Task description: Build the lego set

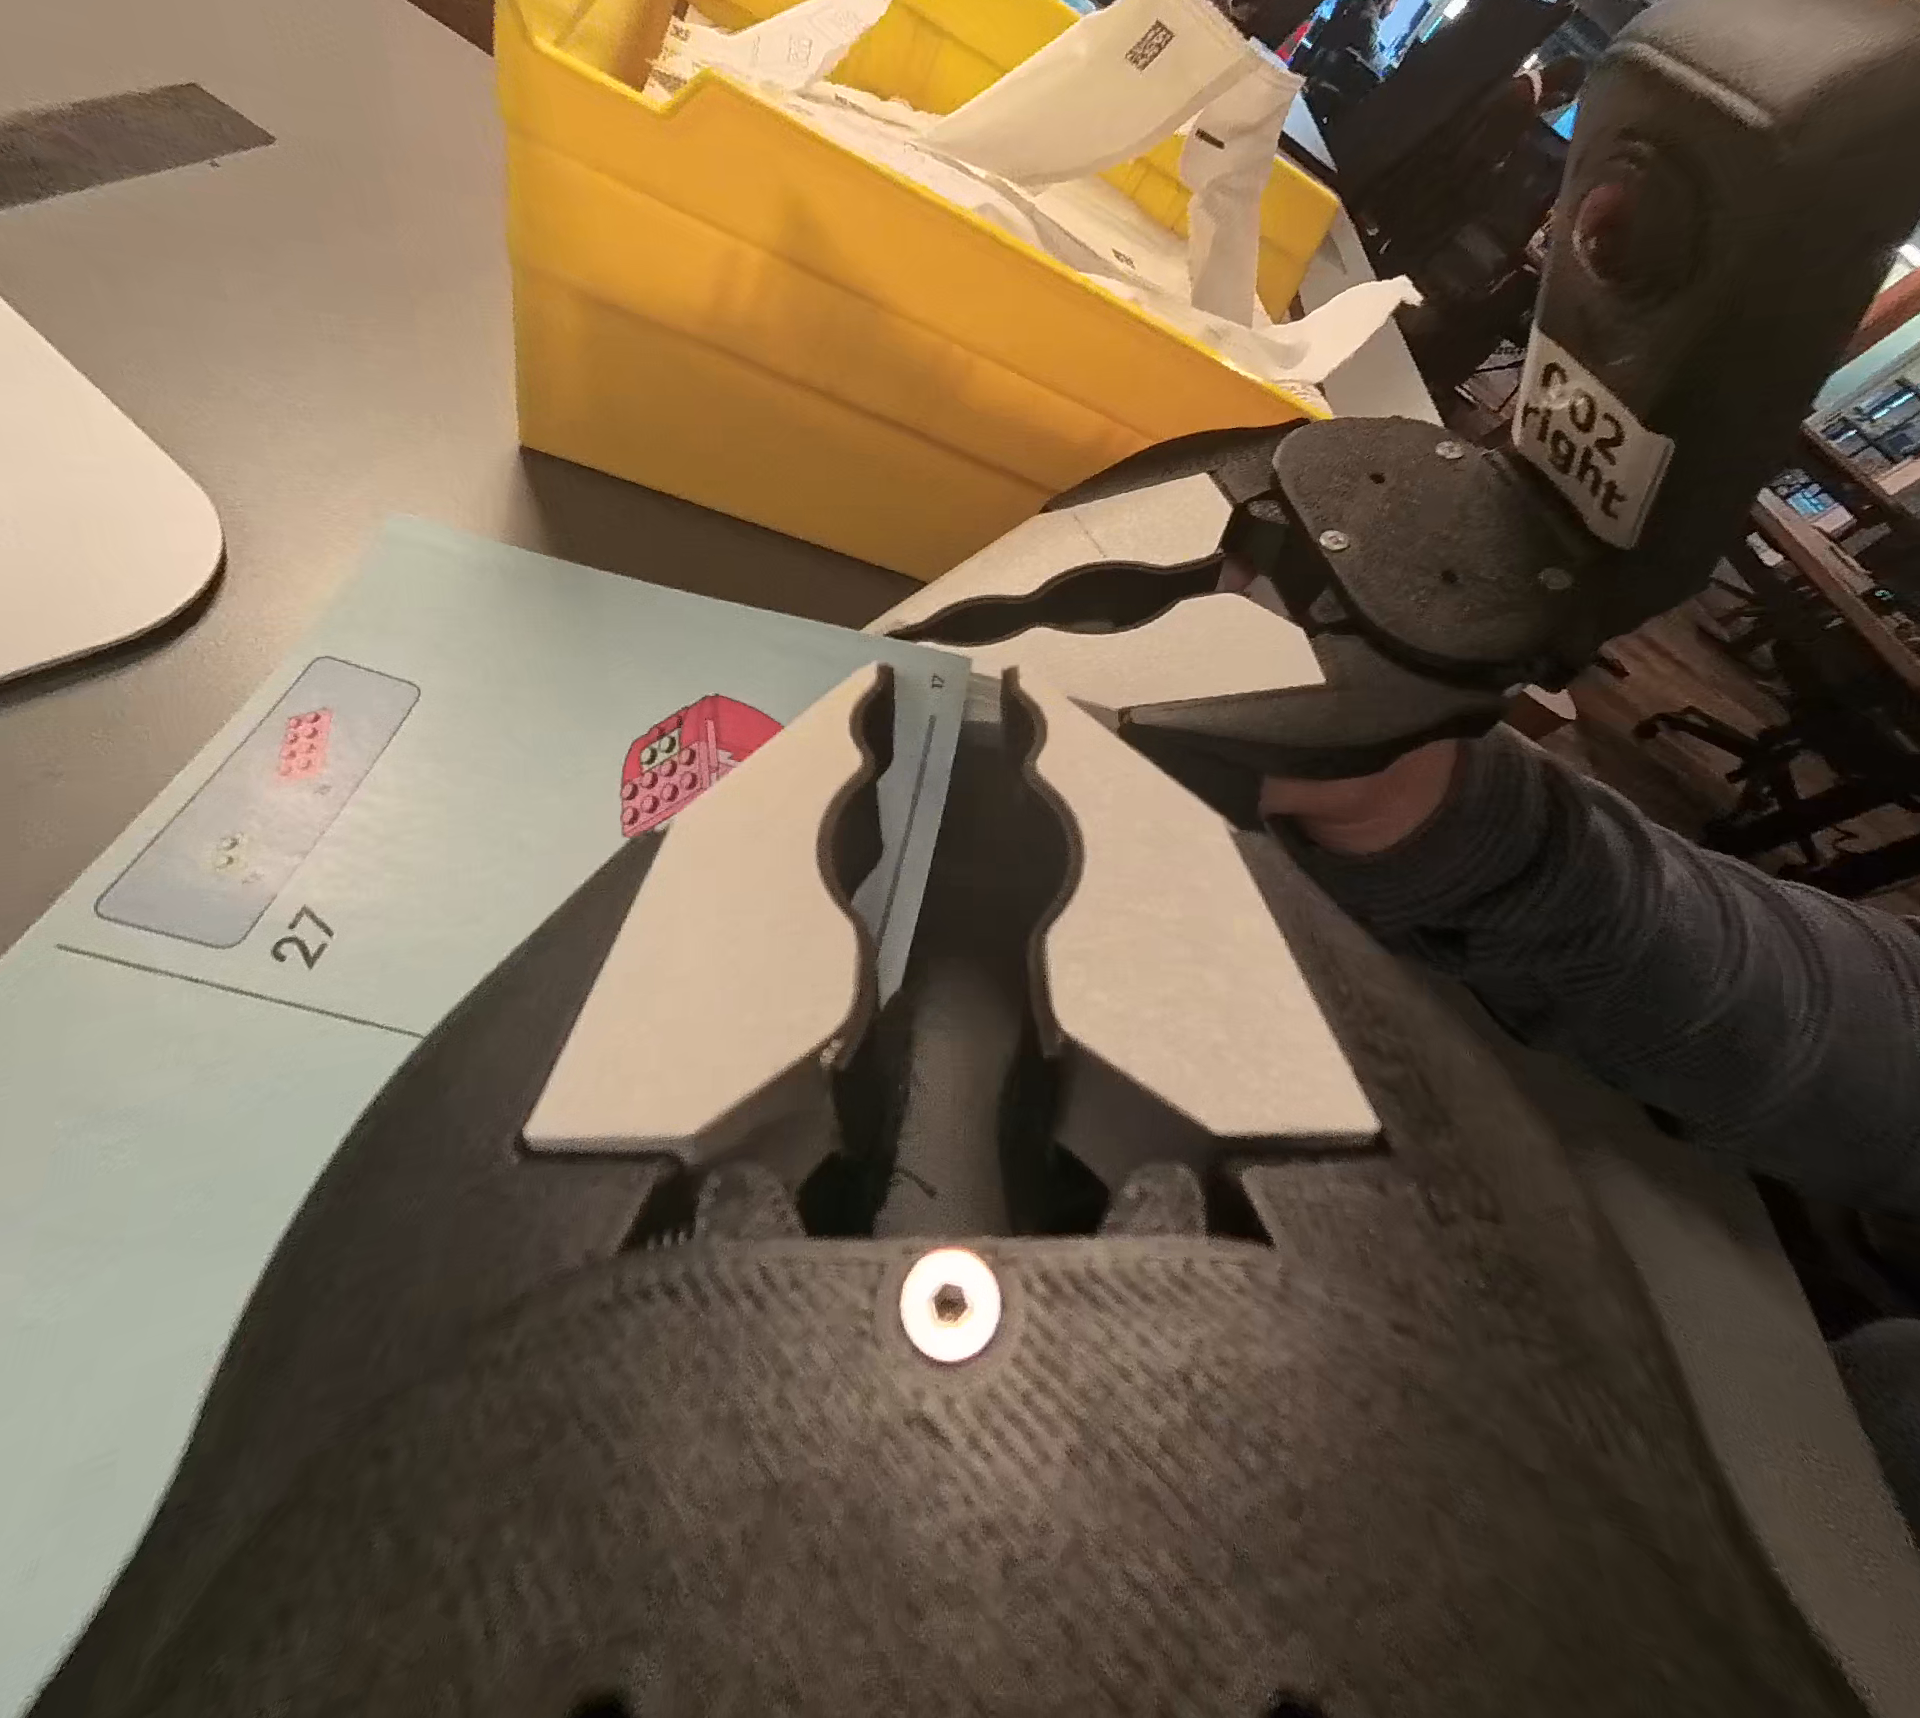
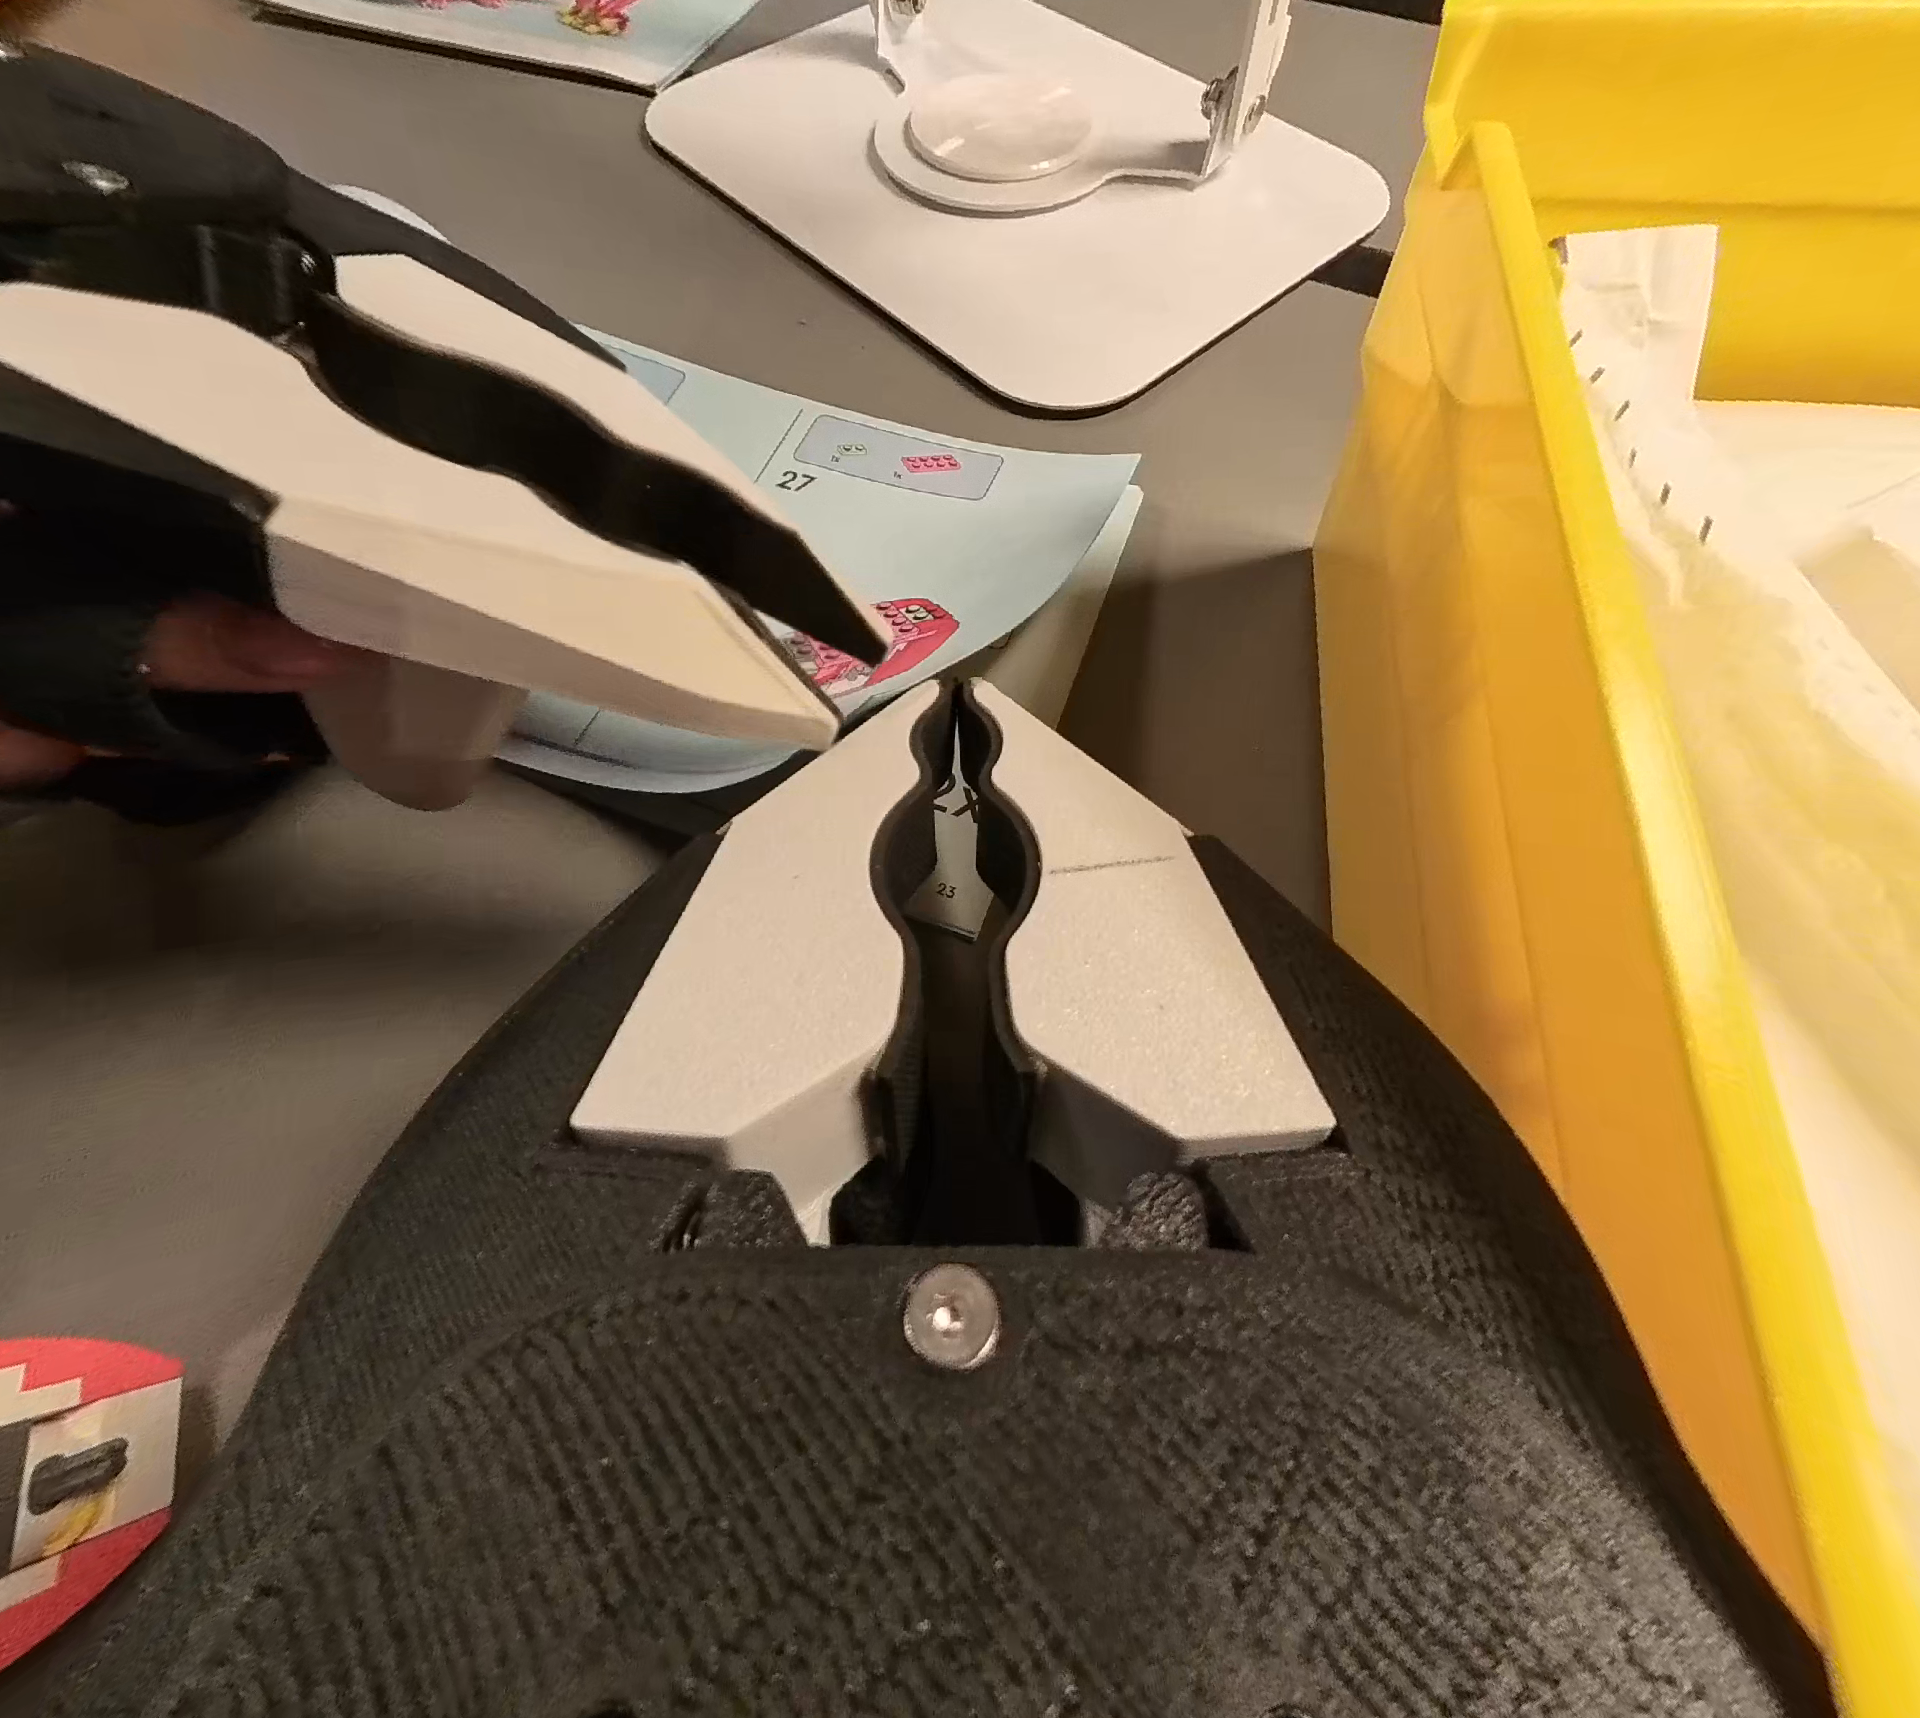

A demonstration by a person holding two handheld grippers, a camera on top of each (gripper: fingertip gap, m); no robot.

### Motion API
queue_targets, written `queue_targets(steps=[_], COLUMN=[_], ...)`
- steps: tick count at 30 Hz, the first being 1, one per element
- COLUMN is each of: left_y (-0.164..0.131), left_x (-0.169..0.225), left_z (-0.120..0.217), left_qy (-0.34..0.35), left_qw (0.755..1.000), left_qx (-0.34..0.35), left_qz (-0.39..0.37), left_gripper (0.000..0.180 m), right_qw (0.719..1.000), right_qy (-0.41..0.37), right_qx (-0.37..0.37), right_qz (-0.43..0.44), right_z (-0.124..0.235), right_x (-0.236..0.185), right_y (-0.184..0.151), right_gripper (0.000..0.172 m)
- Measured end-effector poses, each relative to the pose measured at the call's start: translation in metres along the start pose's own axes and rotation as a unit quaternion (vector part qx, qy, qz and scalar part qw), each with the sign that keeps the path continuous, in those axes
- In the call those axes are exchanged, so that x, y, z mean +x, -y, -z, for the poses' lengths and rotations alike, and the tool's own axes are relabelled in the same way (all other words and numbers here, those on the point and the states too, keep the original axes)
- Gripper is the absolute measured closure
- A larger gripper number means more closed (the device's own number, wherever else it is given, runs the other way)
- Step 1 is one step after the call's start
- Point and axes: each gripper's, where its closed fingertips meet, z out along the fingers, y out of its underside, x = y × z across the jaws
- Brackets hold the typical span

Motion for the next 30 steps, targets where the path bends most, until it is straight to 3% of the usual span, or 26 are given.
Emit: queue_targets(steps=[10,21,26,30], left_y=[-0.001,0.003,0.023,0.029], left_x=[0.000,0.005,0.002,-0.003], left_z=[-0.001,0.004,0.024,0.035], left_qy=[-0.003,-0.031,-0.030,-0.021], left_qw=[1.000,0.999,0.997,0.995], left_qx=[-0.001,0.010,0.074,0.096], left_qz=[-0.001,0.015,0.018,0.023], left_gripper=[0.180,0.180,0.180,0.180], right_qw=[1.000,1.000,0.995,0.992], right_qy=[-0.002,0.001,0.081,0.101], right_qx=[0.000,0.006,0.054,0.058], right_qz=[0.000,-0.001,-0.021,-0.040], right_z=[0.000,0.001,0.012,0.014], right_x=[0.001,0.000,-0.022,-0.027], right_y=[0.000,0.001,0.013,0.013], right_gripper=[0.172,0.171,0.145,0.141])
